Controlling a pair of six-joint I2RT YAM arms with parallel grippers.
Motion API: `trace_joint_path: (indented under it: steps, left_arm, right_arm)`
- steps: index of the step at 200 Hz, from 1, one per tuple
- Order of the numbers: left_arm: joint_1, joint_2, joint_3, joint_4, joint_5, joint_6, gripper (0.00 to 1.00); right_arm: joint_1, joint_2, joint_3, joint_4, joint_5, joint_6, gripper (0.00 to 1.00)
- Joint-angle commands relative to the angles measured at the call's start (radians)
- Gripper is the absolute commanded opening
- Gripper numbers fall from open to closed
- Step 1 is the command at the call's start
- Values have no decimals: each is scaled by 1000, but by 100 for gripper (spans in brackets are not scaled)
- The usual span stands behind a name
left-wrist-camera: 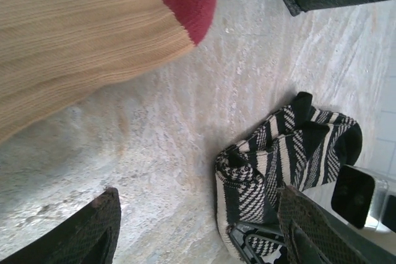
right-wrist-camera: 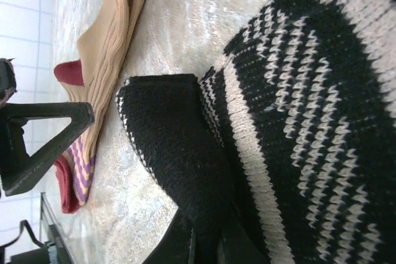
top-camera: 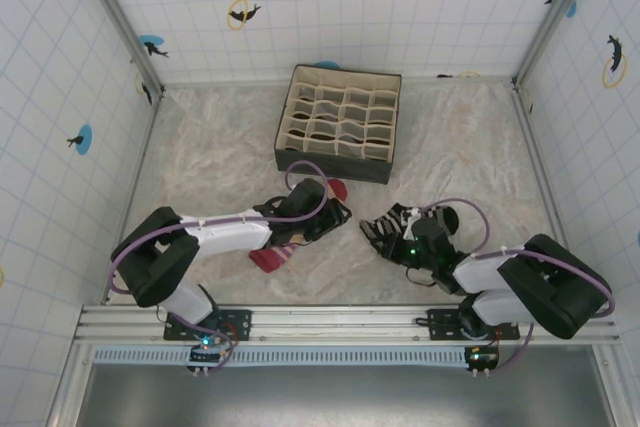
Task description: Roll the socks
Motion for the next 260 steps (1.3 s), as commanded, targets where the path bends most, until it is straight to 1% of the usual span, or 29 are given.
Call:
trace_joint_path:
  steps: [1, 17, 36, 72, 96, 112, 144, 176, 200, 205, 213, 260]
  left_arm:
    - [-19, 43, 7, 63, 38, 41, 66]
    - [-42, 60, 9, 97, 36, 54, 63]
    - [-64, 82, 11, 131, 36, 75, 60]
    - [-85, 151, 9, 225, 109, 77, 56]
    - [-97, 197, 9, 272, 133, 59, 54]
    - [-101, 224, 11, 298, 139, 49, 50]
    - [-103, 265, 28, 309, 131, 40, 49]
    - [-102, 309, 51, 311, 125, 26, 46]
    - [-101, 338, 69, 304, 122, 16, 42]
    - [-102, 343, 73, 302, 120, 18, 38]
    - [-102, 350, 78, 290, 113, 18, 36]
    - [-100, 383, 121, 229, 84, 37, 30]
  right_arm:
    - [-17, 2, -78, -163, 21, 129, 0]
    - [-28, -19, -105, -171, 33, 164, 0]
    - [-39, -36, -122, -183, 44, 169, 0]
    - [-61, -51, -156, -179, 41, 173, 0]
    - [-71, -55, -169, -173, 38, 172, 0]
    - [-76, -52, -173, -167, 35, 170, 0]
    - [-82, -45, -182, -156, 30, 167, 0]
    - [-86, -40, -187, -143, 26, 168, 0]
    - [-90, -44, -189, -139, 21, 167, 0]
    - [-91, -45, -189, -138, 19, 168, 0]
    - [-92, -45, -189, -136, 17, 167, 0]
    - [-103, -36, -192, -109, -6, 158, 0]
